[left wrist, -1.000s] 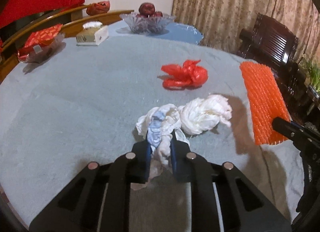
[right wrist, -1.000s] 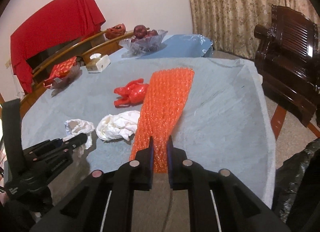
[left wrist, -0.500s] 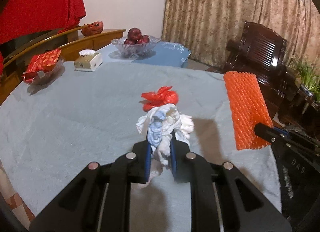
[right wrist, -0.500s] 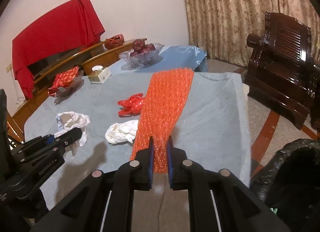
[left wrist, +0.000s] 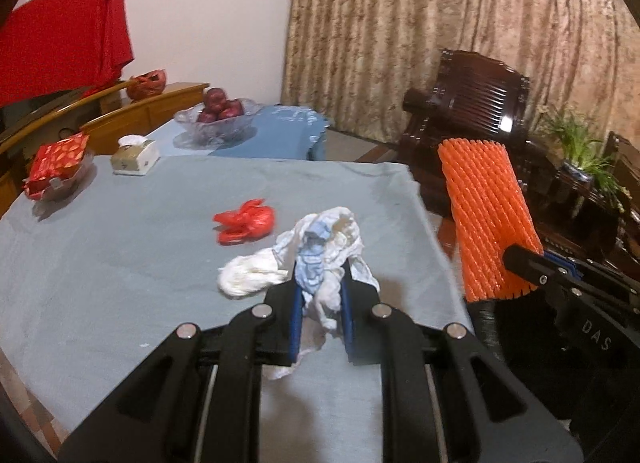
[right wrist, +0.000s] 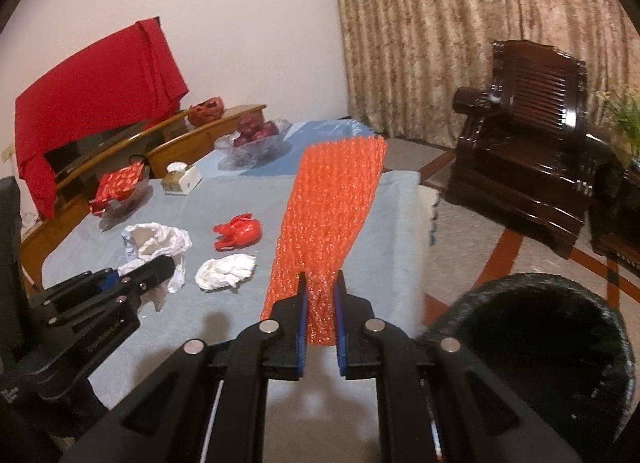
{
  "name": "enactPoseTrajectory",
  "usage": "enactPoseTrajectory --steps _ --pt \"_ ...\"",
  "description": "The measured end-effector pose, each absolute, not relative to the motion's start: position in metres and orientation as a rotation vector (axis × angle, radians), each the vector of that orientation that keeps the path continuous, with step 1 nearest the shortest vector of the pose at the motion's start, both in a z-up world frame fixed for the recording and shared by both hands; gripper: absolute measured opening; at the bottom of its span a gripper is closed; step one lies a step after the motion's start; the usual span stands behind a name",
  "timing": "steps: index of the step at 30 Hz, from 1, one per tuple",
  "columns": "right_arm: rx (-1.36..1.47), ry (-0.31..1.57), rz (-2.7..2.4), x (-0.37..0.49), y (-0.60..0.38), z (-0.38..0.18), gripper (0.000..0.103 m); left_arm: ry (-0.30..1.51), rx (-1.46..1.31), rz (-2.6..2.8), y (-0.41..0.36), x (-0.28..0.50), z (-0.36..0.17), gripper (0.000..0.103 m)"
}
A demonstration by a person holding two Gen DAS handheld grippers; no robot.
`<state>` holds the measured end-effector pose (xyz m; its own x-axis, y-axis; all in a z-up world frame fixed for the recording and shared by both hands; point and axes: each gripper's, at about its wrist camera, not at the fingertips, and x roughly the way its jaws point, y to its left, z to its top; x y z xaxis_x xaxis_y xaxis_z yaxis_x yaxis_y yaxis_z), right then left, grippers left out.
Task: Collect trash
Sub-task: 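Carry the orange net and white tissue over the trash bin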
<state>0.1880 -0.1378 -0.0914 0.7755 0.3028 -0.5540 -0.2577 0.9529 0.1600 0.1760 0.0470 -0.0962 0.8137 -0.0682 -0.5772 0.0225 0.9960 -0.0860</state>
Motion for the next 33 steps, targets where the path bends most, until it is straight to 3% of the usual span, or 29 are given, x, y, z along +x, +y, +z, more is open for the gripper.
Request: enactPoseTrajectory --steps 16,33 --pt "0.111 0.588 0.129 0.128 -0.236 -0.082 0.011 0.584 -0.031 -0.228 -0.042 0.153 -0.081 0.015" --pt "0.145 0.629 -0.050 0.095 -0.326 -0.102 0.011 0.609 0.043 -0.440 -0.151 0.151 -0.102 0.015"
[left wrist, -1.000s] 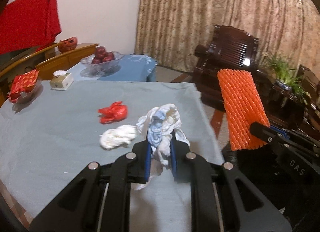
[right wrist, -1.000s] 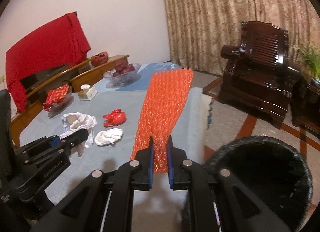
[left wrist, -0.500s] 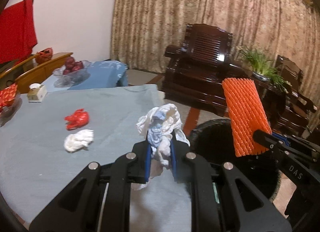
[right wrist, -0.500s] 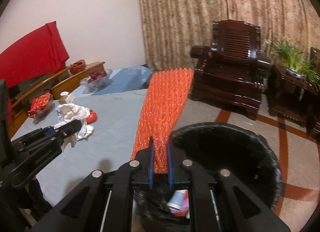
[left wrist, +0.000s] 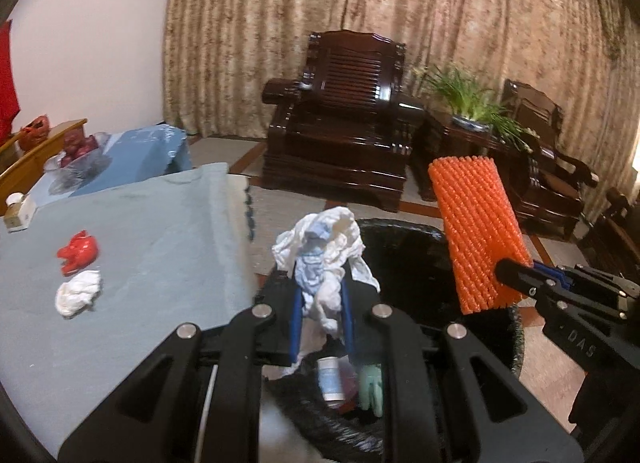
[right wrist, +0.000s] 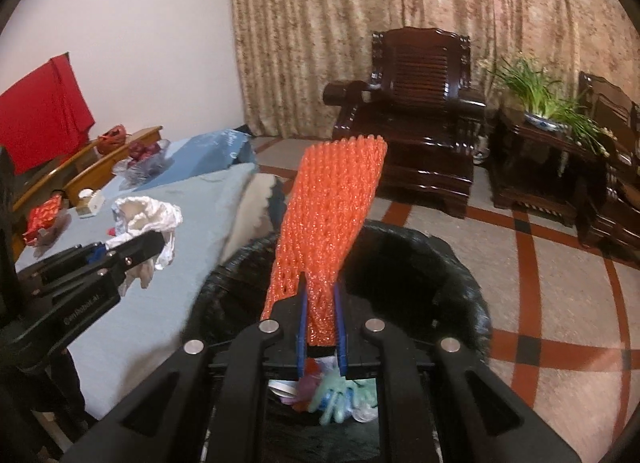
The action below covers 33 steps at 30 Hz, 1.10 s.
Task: Collect trash
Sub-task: 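Carry the orange net and white tissue over the trash bin, then open both tools to drop the net and tissue into the bin, then move both tools back over the red bag and white tissue on the table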
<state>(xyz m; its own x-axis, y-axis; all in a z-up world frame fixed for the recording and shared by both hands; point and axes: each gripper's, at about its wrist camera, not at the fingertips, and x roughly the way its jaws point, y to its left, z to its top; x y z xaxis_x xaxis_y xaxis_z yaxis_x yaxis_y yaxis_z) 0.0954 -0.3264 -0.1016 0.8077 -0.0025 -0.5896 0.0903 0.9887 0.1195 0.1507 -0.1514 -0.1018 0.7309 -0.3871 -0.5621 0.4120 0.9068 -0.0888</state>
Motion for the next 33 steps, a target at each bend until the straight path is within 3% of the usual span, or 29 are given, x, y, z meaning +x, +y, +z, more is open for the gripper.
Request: enactPoseTrajectory --steps 15,17,19,22,24,26,30,32,33 --pt "0.165 0.698 -0.118 0.089 -0.362 -0.134 0.012 0.674 0.050 -0.503 -0.199 0.167 -0.135 0.017" --pt "0.164 0.704 -0.119 0.090 -0.364 -0.136 0.014 0.682 0.048 -0.513 -0.198 0.170 -0.137 0.022" --pt "0.164 0.713 -0.123 0.092 -0.369 -0.138 0.019 0.687 0.044 -0.519 -0.200 0.171 -0.139 0.034" --pt "0.158 0.719 -0.133 0.092 -0.372 -0.141 0.033 0.695 0.035 -0.537 -0.201 0.172 -0.140 0.056" --pt "0.151 0.719 -0.151 0.091 -0.372 -0.141 0.051 0.691 0.032 -0.531 -0.201 0.172 -0.141 0.062" --pt "0.145 0.716 -0.159 0.089 -0.372 -0.142 0.060 0.691 0.019 -0.521 -0.196 0.174 -0.140 0.069" --pt "0.124 0.679 -0.169 0.083 -0.368 -0.137 0.088 0.665 0.005 -0.488 -0.183 0.173 -0.134 0.088" --pt "0.117 0.656 -0.158 0.081 -0.364 -0.132 0.097 0.646 -0.004 -0.468 -0.171 0.172 -0.130 0.090" --pt "0.116 0.646 -0.150 0.080 -0.362 -0.130 0.097 0.645 -0.007 -0.460 -0.166 0.171 -0.128 0.091"
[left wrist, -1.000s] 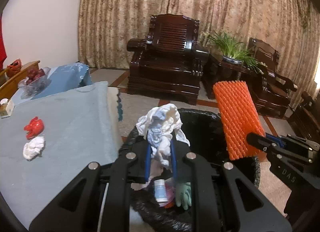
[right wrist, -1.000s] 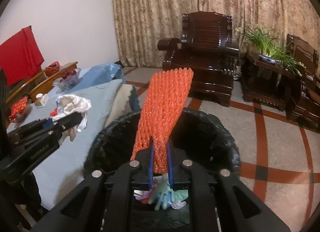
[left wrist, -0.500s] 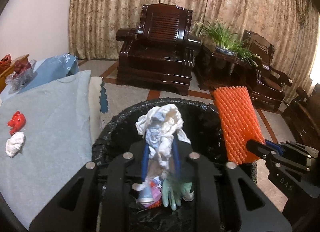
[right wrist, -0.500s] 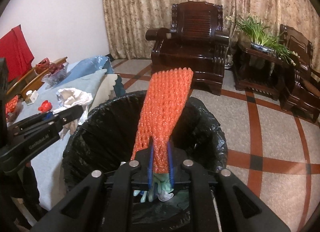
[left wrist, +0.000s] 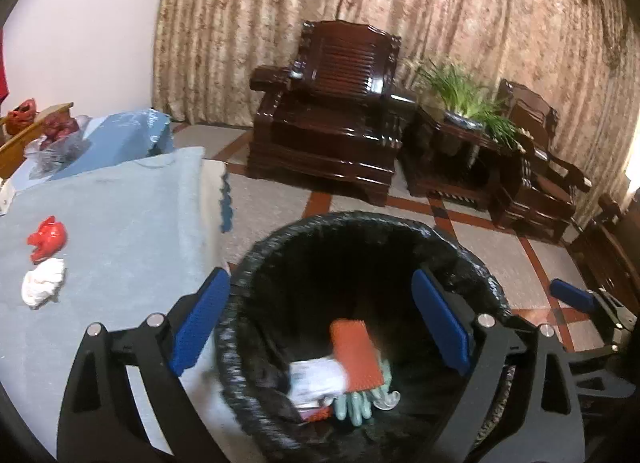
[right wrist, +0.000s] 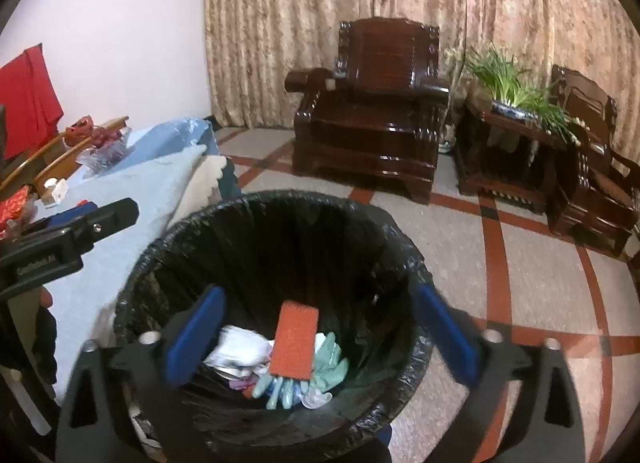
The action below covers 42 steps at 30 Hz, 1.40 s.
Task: Collect trash
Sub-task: 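Move both tools back over the red bag and white tissue on the table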
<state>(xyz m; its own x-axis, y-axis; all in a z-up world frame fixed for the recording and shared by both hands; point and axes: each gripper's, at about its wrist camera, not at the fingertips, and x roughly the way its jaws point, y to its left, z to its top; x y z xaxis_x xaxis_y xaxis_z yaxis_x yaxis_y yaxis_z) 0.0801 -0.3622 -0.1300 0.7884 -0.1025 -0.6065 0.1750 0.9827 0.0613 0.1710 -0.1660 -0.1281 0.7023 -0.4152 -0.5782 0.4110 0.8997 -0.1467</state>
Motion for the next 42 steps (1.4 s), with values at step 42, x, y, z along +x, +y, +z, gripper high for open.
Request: enactPoseTrajectory --steps 42 --pt "0.046 0.578 0.237 0.235 -0.101 -0.107 0.097 0.562 -0.090 0.125 0.156 0.204 -0.104 0.093"
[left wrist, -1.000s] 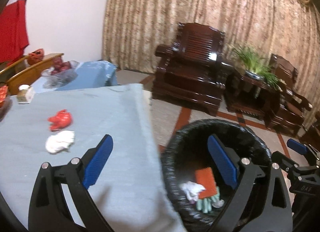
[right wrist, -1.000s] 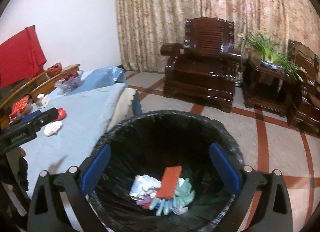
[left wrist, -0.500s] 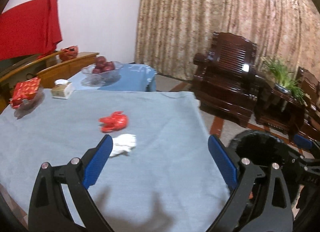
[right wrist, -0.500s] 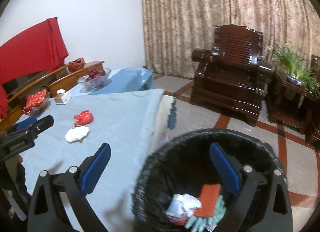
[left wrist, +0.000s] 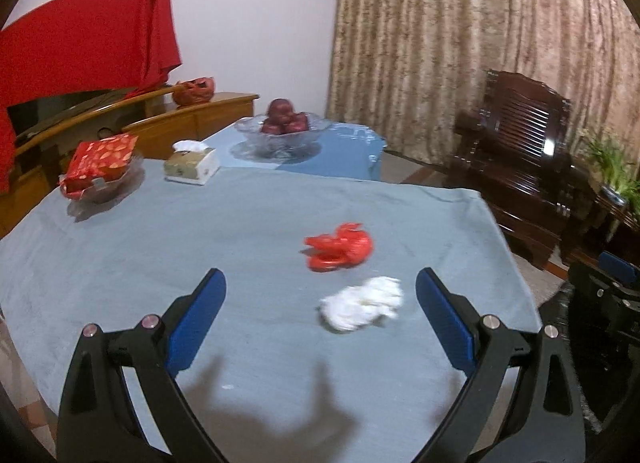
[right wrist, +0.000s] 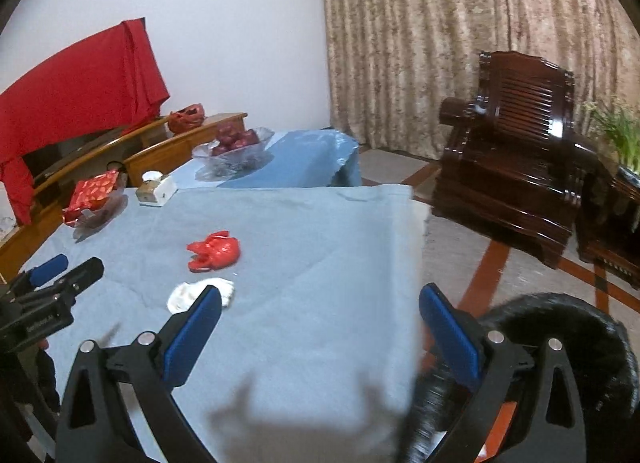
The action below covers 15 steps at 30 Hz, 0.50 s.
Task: Collect trash
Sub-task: 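Move both tools back over the red bag and white tissue on the table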
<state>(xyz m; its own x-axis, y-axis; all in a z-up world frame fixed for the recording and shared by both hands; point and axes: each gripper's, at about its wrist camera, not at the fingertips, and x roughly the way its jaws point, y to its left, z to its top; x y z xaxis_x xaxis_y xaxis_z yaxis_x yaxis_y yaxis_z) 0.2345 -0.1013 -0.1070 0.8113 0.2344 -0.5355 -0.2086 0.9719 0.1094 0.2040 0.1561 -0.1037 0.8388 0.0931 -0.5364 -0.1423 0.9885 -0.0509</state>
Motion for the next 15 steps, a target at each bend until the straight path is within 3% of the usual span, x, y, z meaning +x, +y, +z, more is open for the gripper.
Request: enactPoseTrajectory --steps 15 --pt "-0.010 0.690 0.328 0.304 0.008 -0.171 0.097 0.626 -0.114 0.220 0.233 0.245 -0.157 0.093"
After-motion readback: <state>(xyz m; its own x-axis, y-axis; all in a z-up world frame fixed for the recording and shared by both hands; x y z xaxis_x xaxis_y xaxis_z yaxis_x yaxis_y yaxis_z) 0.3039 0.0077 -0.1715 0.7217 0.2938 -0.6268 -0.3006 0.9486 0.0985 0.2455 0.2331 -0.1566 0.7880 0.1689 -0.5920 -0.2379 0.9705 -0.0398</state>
